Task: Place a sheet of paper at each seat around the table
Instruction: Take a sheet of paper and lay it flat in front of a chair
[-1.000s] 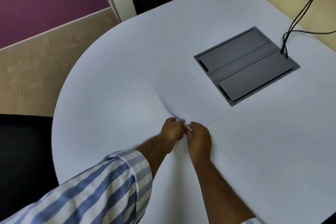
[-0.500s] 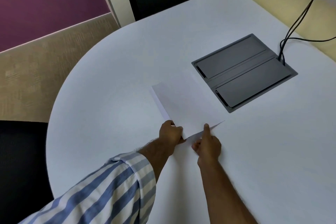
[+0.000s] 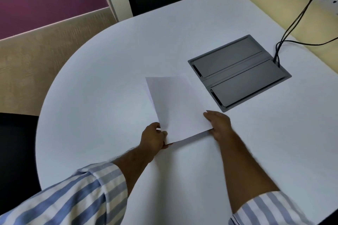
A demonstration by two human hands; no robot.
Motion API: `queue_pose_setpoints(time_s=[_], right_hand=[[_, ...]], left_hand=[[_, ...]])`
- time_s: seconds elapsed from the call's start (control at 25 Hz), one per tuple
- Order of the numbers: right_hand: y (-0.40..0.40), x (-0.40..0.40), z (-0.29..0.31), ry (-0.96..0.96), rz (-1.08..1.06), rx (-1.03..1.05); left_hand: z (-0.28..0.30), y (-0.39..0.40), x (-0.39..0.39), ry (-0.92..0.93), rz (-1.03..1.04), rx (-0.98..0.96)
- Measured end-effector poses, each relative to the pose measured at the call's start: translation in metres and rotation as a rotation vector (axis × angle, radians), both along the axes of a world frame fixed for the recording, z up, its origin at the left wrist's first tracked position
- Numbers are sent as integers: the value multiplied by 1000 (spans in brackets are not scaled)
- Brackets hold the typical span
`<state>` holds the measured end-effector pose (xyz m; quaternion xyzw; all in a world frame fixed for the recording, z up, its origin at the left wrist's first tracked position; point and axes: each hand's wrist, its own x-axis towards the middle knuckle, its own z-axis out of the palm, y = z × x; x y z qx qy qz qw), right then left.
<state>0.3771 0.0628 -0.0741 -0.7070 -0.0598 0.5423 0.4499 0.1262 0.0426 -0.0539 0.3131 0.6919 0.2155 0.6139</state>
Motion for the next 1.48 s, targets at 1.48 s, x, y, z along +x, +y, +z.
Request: queue_pose_setpoints(time_s=[1.48], right_hand=[[-141,-447,61,275,-133,-66]], left_hand=[[43,-46,-346,-12,250,82]])
